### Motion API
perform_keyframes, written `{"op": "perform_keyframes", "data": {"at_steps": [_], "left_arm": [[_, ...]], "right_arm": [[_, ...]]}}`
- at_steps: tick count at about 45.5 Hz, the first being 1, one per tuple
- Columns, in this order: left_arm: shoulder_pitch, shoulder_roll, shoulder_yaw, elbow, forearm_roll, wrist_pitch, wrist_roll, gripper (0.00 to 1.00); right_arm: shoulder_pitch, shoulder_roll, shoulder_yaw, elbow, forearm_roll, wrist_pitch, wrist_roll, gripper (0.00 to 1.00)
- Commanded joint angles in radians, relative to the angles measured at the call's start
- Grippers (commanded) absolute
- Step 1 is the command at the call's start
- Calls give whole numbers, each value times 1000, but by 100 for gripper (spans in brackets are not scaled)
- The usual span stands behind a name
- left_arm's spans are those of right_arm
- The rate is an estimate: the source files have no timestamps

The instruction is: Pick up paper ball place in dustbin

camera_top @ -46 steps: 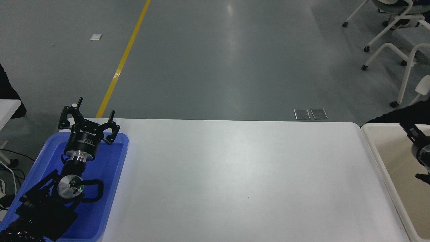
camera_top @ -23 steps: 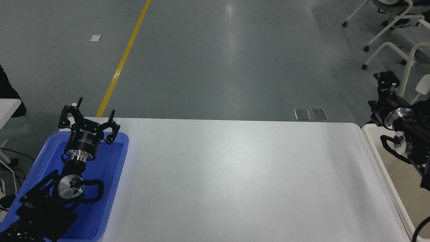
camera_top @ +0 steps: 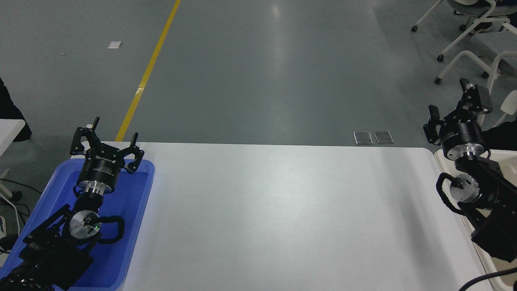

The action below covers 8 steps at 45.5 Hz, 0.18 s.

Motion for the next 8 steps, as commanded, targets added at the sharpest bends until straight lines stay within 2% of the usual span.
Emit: {"op": "perform_keyframes", "data": {"at_steps": [1,8], "left_arm": [[0,0,0,0,0,0,0,100],[0,0,0,0,0,0,0,100]], "right_arm": [[-57,29,45,8,0,32,11,100],[-64,29,42,8,0,33,11,100]]}}
